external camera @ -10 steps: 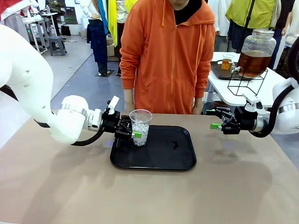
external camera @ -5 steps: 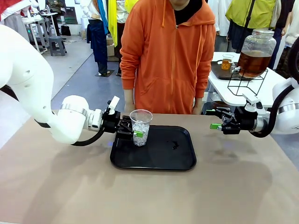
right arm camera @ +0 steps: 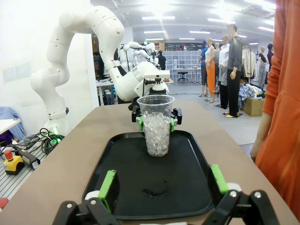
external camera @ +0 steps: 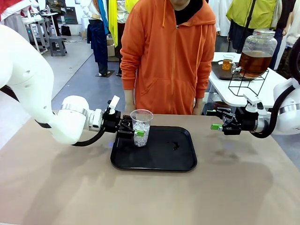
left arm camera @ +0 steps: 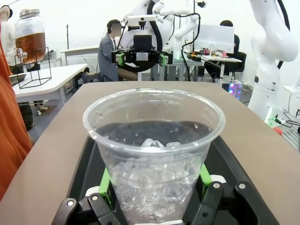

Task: Pour the drink into the iced cup.
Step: Pick up the iced cup indicated by the human and present it to them.

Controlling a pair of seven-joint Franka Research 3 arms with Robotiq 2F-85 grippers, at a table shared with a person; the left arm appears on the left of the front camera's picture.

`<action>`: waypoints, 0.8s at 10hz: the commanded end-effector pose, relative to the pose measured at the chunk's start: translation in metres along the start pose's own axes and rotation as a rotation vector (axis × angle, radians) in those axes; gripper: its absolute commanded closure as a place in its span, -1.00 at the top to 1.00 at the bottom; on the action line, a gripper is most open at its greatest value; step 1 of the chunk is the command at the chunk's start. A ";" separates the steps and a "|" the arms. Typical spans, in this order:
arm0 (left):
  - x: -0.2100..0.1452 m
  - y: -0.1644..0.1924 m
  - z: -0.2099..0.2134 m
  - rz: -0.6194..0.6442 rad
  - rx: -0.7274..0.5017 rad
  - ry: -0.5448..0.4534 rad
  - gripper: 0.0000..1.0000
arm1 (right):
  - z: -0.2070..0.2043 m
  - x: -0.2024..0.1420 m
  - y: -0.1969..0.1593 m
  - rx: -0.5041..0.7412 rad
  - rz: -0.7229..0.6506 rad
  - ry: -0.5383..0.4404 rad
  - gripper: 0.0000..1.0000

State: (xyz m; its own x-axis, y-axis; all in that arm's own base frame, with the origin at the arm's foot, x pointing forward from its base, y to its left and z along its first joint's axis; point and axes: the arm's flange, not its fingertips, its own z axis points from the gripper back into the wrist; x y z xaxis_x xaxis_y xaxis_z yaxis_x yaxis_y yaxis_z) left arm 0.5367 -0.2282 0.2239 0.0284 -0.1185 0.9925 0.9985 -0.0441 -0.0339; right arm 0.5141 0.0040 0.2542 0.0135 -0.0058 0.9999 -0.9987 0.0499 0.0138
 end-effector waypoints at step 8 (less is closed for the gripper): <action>0.080 0.009 -0.010 -0.134 0.062 -0.098 0.62 | -0.002 0.004 -0.002 0.004 0.000 0.001 1.00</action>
State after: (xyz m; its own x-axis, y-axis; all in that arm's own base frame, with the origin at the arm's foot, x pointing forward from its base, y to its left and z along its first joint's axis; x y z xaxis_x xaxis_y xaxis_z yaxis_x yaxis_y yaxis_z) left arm 0.5472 -0.2415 0.2950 -0.0794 -0.0474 0.9957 0.9967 -0.0213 0.0784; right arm 0.5141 0.0040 0.2543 0.0135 -0.0058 0.9999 -0.9987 0.0500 0.0138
